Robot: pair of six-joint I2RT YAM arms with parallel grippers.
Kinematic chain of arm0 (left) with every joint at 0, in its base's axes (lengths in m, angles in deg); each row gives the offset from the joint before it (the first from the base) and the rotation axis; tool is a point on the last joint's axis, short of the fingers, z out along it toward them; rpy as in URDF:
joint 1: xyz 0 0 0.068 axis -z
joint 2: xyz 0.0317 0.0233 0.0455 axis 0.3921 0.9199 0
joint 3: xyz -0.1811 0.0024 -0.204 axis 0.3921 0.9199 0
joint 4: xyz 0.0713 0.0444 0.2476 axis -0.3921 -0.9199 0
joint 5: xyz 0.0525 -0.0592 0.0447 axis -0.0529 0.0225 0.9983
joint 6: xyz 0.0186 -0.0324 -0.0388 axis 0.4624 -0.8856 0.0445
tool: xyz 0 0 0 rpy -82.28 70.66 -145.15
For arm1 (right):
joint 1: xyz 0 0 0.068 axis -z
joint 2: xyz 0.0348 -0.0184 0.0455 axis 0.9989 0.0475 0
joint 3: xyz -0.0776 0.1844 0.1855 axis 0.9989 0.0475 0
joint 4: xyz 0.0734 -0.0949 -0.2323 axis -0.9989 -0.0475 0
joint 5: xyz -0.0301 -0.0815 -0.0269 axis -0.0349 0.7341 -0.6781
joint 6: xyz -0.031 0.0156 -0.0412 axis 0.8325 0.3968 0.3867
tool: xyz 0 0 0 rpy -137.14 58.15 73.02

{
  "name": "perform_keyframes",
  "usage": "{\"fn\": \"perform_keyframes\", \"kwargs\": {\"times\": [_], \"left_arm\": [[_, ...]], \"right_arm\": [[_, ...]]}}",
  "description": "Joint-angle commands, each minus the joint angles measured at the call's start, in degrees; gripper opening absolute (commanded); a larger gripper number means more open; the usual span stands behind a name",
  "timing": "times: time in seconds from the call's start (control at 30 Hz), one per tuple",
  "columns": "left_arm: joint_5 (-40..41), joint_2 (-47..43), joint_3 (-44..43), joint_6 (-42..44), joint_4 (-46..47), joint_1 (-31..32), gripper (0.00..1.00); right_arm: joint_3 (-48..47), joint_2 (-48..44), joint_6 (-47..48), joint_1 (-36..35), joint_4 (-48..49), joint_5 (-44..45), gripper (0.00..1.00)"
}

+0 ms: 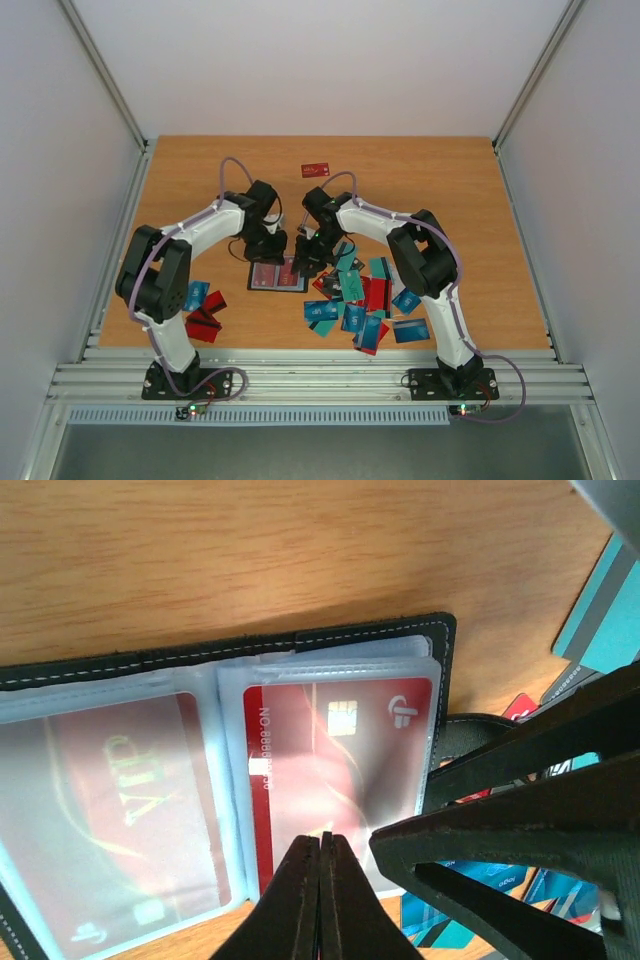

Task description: Put the credit cards into the card holder

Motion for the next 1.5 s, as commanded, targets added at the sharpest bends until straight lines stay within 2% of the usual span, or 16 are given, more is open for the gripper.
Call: {"fn": "perform_keyframes", "kwargs": {"times": [0.0, 0.27, 0.43, 0.53, 0.77, 0.87, 1.07, 1.23, 1.3, 1.47], "left_arm": [[-0.8, -2.7, -1.2, -0.4, -1.8, -1.2, 0.02], [-0.9, -7.1, -0.1, 0.1, -3.4, -3.5, 0.02], [-0.5, -11.7, 2.0, 0.3, -4.7, -5.5, 0.02], [0.4, -15.2, 3.2, 0.5, -6.2, -7.0, 0.02], [8.2, -28.5, 6.2, 0.6, -11.6, -9.3, 0.02], [11.7, -35.0, 7.3, 0.1, -13.6, -10.0, 0.03], [14.3, -41.4, 6.1, -2.0, -15.6, -10.0, 0.03], [9.8, -41.5, 6.2, -2.3, -14.6, -10.1, 0.06], [7.3, -41.0, 6.6, -1.8, -14.4, -10.0, 0.06], [-0.5, -39.9, 9.9, -0.9, -9.3, -8.5, 0.07]], "right_arm": [[-2.2, -1.3, 0.1, -0.5, 0.0, -0.7, 0.26], [-3.1, -0.5, -0.4, -0.7, -0.3, -0.7, 0.26], [-8.2, 1.3, 0.8, -2.7, -5.4, 1.2, 0.26], [-16.4, 4.9, 1.6, -5.1, -9.9, 1.2, 0.26], [-49.5, 16.0, 3.2, -10.8, -19.7, -6.0, 0.31], [-55.5, 15.3, 3.6, -11.4, -21.8, -6.4, 0.32], [-51.7, 7.6, 5.4, -11.4, -23.5, -1.2, 0.33], [-45.2, 1.0, 10.6, -11.1, -26.4, 7.5, 0.34], [-39.2, -3.5, 11.0, -10.3, -25.5, 10.2, 0.34], [-16.0, -16.5, 9.5, -6.9, -16.1, 10.9, 0.36]]}}
